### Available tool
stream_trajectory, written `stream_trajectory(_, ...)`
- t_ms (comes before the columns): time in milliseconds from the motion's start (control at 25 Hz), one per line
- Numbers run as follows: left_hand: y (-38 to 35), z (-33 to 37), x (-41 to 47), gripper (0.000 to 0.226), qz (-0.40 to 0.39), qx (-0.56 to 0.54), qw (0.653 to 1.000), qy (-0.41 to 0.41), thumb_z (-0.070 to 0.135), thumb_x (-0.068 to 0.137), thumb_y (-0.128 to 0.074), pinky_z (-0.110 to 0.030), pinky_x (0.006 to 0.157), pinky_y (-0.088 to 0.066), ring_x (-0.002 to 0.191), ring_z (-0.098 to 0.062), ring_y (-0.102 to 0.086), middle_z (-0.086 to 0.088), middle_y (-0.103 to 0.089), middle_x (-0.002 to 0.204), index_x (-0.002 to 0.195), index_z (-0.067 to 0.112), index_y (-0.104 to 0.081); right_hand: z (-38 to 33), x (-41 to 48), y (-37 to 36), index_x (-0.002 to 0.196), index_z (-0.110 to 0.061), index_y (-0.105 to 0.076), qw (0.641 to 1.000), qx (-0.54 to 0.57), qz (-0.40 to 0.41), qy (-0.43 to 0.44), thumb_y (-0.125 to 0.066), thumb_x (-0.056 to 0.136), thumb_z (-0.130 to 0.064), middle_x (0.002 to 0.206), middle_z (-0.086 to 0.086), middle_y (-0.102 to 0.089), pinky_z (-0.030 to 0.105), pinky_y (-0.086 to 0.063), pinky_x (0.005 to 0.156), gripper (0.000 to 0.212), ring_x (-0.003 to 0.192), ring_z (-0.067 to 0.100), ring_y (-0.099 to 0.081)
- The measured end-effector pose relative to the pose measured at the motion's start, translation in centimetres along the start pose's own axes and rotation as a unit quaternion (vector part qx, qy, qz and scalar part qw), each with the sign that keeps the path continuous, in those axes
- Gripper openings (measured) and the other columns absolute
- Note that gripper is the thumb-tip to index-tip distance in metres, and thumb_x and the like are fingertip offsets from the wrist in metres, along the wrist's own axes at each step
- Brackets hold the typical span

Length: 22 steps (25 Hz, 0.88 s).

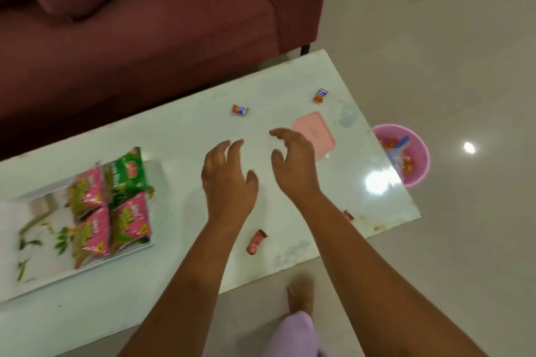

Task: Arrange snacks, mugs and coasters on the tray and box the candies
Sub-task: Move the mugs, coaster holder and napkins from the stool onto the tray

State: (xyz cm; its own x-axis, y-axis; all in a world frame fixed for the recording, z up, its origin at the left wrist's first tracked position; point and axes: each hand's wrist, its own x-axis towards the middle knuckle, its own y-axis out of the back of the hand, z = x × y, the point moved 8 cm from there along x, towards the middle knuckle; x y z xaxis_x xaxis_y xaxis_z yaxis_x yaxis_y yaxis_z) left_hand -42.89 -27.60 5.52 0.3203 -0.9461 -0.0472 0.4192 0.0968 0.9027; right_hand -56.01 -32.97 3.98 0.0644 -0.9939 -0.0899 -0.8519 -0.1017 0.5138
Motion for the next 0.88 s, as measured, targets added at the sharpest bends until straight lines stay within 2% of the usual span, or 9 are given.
stream_trajectory(120,5.0,-8.5,-2.6,0.054,0.042,0.010,0.998,0.036,0.018,0.083,-0.062,-0.044,0.108,-0.029,0.134,-0.028,-0.031,-0.009,-0.041,0.143,0.134,0.020,-0.044,-4.3,-4.9,-6.6,0.123,-0.021,-0.054,0.998,-0.021,-0.058,0.017,-0.046,0.086,-0.002,0.131,0.003,-0.053,0.020,-0.027,0.095,0.042,0.123,0.024,-0.044)
stream_trajectory(200,7.5,-12.9,-5.0,0.054,0.062,0.000,0.997,0.052,0.018,0.082,-0.062,-0.044,0.109,-0.028,0.133,-0.030,-0.032,-0.010,-0.042,0.142,0.133,0.019,-0.044,-6.3,-7.9,-9.2,0.125,-0.020,-0.053,0.996,-0.005,-0.076,0.037,-0.048,0.086,-0.004,0.131,0.004,-0.052,0.023,-0.029,0.100,0.042,0.123,0.025,-0.044)
stream_trajectory(240,8.6,-15.3,-7.1,0.055,0.058,0.003,0.996,0.065,0.018,0.081,-0.062,-0.046,0.110,-0.028,0.132,-0.031,-0.032,-0.011,-0.043,0.141,0.134,0.017,-0.045,-7.5,-10.7,-10.7,0.124,-0.017,-0.054,0.995,-0.002,-0.084,0.055,-0.051,0.085,-0.002,0.130,0.006,-0.054,0.030,-0.032,0.105,0.042,0.122,0.026,-0.046)
stream_trajectory(320,10.2,-19.1,-11.3,0.058,0.038,0.002,0.996,0.075,0.018,0.081,-0.063,-0.048,0.110,-0.028,0.134,-0.035,-0.031,-0.015,-0.041,0.143,0.136,0.015,-0.043,-9.0,-16.6,-13.1,0.123,-0.013,-0.056,0.993,0.012,-0.097,0.070,-0.055,0.082,0.000,0.126,0.007,-0.057,0.043,-0.033,0.108,0.043,0.121,0.024,-0.049)
stream_trajectory(400,11.8,-22.3,-14.9,0.061,0.016,0.004,0.995,0.097,0.021,0.080,-0.065,-0.047,0.110,-0.029,0.135,-0.035,-0.030,-0.015,-0.040,0.144,0.136,0.016,-0.043,-9.8,-20.7,-15.4,0.126,-0.018,-0.053,0.991,0.008,-0.128,0.037,-0.054,0.084,-0.003,0.129,0.004,-0.054,0.039,-0.029,0.111,0.045,0.123,0.022,-0.046)
stream_trajectory(480,12.7,-26.5,-16.2,0.059,0.015,0.000,0.990,0.140,0.023,0.080,-0.064,-0.045,0.108,-0.031,0.134,-0.031,-0.029,-0.011,-0.040,0.143,0.135,0.018,-0.043,-11.1,-21.1,-19.2,0.127,-0.020,-0.051,0.989,-0.012,-0.145,0.036,-0.053,0.086,-0.005,0.132,0.004,-0.052,0.032,-0.026,0.110,0.044,0.124,0.022,-0.044)
stream_trajectory(600,15.4,-32.3,-16.8,0.058,0.050,-0.034,0.981,0.183,0.021,0.080,-0.063,-0.043,0.106,-0.032,0.133,-0.026,-0.027,-0.005,-0.039,0.143,0.135,0.022,-0.042,-14.8,-20.4,-25.1,0.128,-0.017,-0.052,0.989,-0.003,-0.146,0.037,-0.051,0.088,-0.008,0.131,0.008,-0.052,0.035,-0.037,0.105,0.040,0.122,0.025,-0.046)
stream_trajectory(720,17.8,-39.4,-16.9,0.059,0.071,-0.074,0.969,0.226,0.019,0.082,-0.063,-0.040,0.110,-0.027,0.135,-0.022,-0.024,-0.002,-0.035,0.145,0.136,0.025,-0.040,-18.3,-21.7,-33.1,0.128,-0.016,-0.053,0.979,-0.022,-0.189,0.068,-0.053,0.087,-0.007,0.132,0.009,-0.052,0.021,-0.036,0.096,0.042,0.120,0.023,-0.047)
stream_trajectory(880,22.7,-49.5,-16.2,0.058,0.108,-0.114,0.951,0.266,0.018,0.083,-0.062,-0.044,0.112,-0.027,0.135,-0.021,-0.023,-0.002,-0.035,0.144,0.135,0.026,-0.040,-23.0,-22.8,-43.6,0.127,-0.019,-0.052,0.970,-0.067,-0.224,0.072,-0.053,0.085,-0.007,0.132,0.007,-0.051,0.032,-0.035,0.104,0.044,0.124,0.022,-0.043)
